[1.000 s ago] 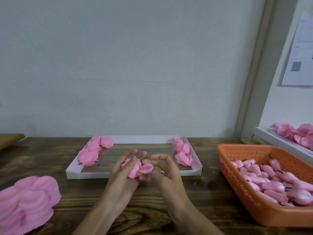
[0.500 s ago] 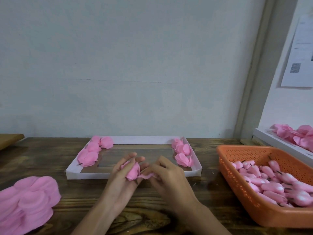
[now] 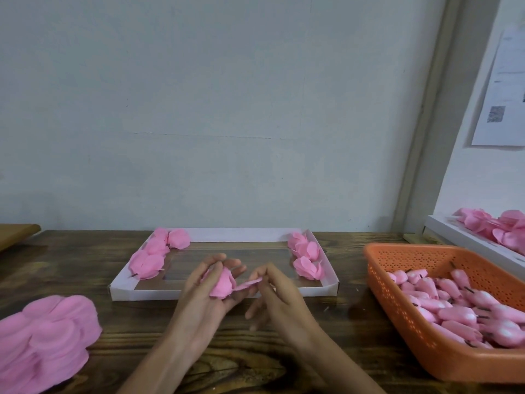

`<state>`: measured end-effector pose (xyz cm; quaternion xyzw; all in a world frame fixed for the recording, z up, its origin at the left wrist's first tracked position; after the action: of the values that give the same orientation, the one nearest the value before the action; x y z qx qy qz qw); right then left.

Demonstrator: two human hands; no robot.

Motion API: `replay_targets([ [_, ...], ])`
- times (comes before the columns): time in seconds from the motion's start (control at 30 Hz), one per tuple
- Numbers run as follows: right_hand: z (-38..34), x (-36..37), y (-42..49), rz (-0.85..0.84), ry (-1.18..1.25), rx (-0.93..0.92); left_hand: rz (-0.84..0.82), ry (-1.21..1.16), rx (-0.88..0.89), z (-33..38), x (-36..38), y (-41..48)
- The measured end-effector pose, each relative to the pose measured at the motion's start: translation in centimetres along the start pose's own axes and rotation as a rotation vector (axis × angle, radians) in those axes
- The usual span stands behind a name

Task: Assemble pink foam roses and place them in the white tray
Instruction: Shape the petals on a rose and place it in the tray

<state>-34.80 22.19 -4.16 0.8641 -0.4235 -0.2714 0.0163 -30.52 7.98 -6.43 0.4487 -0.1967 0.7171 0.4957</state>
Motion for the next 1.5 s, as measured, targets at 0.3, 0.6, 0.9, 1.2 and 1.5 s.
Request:
replay_targets([
  [0.3,0.6,-0.1,-0.3,0.156,0.181,0.150,-0.069,0.211,0.044,0.6,0.5,-0.2],
  [0.6,-0.2,-0.5,-1.0,0.290,0.274,0.058,-0.115,0.294,0.045,-0.6,1.4,-0.8],
  [0.9,-1.0,-0.3,-0.9,0.252,0.299,0.006,-0.120,0.270,0.024,-1.0,1.5,-0.7],
  [1.2,-0.9,-0.4,-0.9,0.324,-0.016,-0.072,-0.105,0.225,0.022,-1.1,1.5,-0.8],
  [1.5,-0.9,0.2,-0.6,0.218,-0.120,-0.063,-0.143,0.423,0.011,-1.4,1.3,-1.1],
])
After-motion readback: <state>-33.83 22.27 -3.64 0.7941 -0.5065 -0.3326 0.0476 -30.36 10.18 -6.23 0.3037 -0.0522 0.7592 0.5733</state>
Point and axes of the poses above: each hand's wrist, its own y-axis towards the middle knuckle, its own x-axis out of the palm, z = x × y, the point moved 8 cm from there along y, towards the middle knuckle, and after that the axes turned 15 degrees about -y, right-handed, at the moved point
